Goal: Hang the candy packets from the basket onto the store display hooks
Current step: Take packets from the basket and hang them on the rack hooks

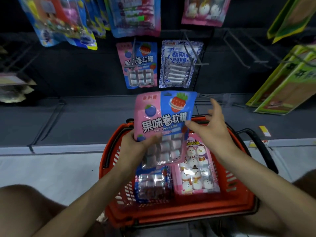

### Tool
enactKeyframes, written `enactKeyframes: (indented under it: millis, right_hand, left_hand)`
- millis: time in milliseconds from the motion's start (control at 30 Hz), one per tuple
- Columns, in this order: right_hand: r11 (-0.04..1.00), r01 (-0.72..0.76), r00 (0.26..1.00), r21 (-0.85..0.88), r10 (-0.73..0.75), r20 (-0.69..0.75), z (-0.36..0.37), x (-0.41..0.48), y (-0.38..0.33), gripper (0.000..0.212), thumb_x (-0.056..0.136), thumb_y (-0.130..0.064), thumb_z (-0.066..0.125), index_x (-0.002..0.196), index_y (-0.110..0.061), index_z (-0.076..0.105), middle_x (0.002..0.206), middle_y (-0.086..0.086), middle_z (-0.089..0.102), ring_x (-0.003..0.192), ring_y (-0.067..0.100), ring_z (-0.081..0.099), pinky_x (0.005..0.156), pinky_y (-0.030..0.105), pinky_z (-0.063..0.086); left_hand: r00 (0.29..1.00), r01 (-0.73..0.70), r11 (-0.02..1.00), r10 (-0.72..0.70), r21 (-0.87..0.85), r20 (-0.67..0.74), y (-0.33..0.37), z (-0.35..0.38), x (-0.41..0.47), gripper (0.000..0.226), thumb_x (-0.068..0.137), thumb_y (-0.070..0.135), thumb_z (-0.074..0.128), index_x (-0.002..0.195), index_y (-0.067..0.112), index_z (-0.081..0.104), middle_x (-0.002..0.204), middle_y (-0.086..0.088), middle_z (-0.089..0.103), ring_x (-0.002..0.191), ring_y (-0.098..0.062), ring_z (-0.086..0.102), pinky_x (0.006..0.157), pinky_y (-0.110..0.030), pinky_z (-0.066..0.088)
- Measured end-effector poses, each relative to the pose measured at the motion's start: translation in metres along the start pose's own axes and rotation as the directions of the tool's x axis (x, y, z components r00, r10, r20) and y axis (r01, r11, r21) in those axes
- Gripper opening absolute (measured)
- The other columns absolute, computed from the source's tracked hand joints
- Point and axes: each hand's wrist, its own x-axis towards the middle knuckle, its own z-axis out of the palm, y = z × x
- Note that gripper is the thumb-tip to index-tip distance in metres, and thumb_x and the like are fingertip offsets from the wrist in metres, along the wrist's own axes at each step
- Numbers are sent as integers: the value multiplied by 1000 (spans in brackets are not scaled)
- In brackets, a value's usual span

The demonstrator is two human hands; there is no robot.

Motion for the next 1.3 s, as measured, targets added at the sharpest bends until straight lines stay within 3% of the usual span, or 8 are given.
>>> enactKeyframes:
  millis: [133, 233, 300, 500, 667, 900, 1167, 1300]
  right_hand:
    - [980, -133, 984, 149, 113, 135, -2, -6, 4, 108, 61, -59, 92, 154, -36, 41, 149, -5, 57, 134, 18, 57, 114, 50, 47]
    - [970, -89, 957, 225, 20, 290, -9, -12, -3, 49, 81, -35, 89, 125, -25, 69, 113, 0, 79, 104, 21, 76, 98, 56, 58]
    - [952, -37, 949, 305, -62, 308, -16, -15, -9, 35, 89, -19, 82, 122, -19, 70, 108, 5, 80, 99, 25, 78, 91, 55, 61]
    - [888, 87, 970, 452, -179, 164, -39, -16, -14, 36, 89, -4, 77, 124, -13, 69, 111, 6, 80, 102, 25, 77, 84, 34, 63]
    - [868, 143, 974, 475, -209, 89, -61, -12, -22, 36, 88, -10, 79, 122, -17, 71, 115, 5, 79, 108, 26, 76, 100, 48, 58]
    - [864, 236, 966, 445, -257, -13, -84, 5, -47, 34, 91, -17, 79, 122, -22, 67, 113, 1, 79, 105, 22, 76, 98, 53, 58]
    - [861, 285, 956, 421, -287, -59, -112, 35, -76, 28, 93, -12, 75, 120, -17, 69, 106, -2, 80, 95, 14, 77, 75, 25, 58]
    - [859, 304, 951, 413, -299, -78, -118, 43, -91, 26, 94, -8, 74, 118, -13, 70, 103, -3, 81, 84, 6, 76, 66, 14, 54]
  left_hand:
    - [999, -28, 993, 30, -115, 16, 19, 8, 4, 25, 87, 14, 80, 109, 5, 74, 101, -9, 80, 91, -27, 78, 69, -27, 62]
    - [996, -82, 985, 87, -153, 24, 34, 16, 5, 27, 88, 15, 79, 110, 1, 73, 104, -13, 80, 90, -26, 78, 73, -35, 63]
    - [991, -118, 979, 126, -164, 38, 43, 20, 4, 29, 88, 17, 78, 112, 1, 73, 107, -14, 79, 96, -32, 77, 82, -46, 64]
    - [930, -356, 934, 354, 7, 101, 65, 23, 1, 31, 91, 9, 78, 120, 16, 68, 118, 2, 78, 112, -16, 74, 97, -35, 59]
    - [911, -404, 912, 393, 76, 127, 79, 36, 4, 31, 91, 11, 78, 120, 16, 68, 122, 3, 76, 116, -15, 71, 106, -47, 55]
    - [912, -400, 917, 398, -3, 96, 120, 76, 16, 35, 88, 6, 81, 118, 19, 69, 115, 8, 78, 110, -11, 73, 100, -38, 59]
    - [883, -459, 888, 454, 15, 121, 165, 96, 38, 33, 86, 4, 83, 114, 11, 68, 109, 5, 79, 104, -10, 75, 88, -23, 60]
    - [881, -467, 884, 463, 24, 98, 177, 101, 47, 36, 85, 4, 84, 116, 9, 66, 109, 3, 79, 102, -13, 76, 88, -26, 61]
